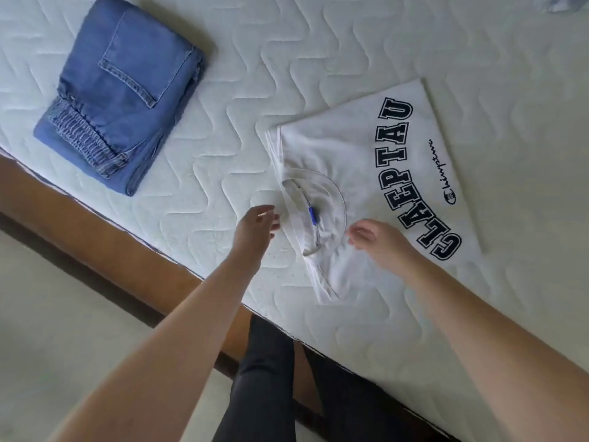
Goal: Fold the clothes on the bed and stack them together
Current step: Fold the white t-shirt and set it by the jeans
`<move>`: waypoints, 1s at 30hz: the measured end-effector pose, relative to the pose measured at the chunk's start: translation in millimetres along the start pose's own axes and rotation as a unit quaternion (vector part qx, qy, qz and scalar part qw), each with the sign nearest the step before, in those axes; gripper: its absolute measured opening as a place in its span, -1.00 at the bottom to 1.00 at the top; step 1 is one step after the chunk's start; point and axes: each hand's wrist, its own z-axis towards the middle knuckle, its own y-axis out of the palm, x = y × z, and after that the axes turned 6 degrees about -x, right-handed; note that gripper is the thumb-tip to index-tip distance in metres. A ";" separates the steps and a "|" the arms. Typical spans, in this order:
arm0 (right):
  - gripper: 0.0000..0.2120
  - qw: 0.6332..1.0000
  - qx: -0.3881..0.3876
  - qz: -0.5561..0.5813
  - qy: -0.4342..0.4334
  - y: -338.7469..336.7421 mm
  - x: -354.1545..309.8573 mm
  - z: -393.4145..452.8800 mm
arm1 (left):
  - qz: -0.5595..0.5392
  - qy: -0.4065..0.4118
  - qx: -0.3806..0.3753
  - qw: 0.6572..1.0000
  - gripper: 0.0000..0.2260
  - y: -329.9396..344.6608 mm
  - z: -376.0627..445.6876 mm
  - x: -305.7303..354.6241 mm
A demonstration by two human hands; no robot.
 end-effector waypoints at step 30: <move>-0.36 0.845 0.044 -0.517 -0.130 -40.3 -166.4 193.1 | -0.313 -0.189 -0.093 0.926 -0.70 106.3 -110.1 -113.1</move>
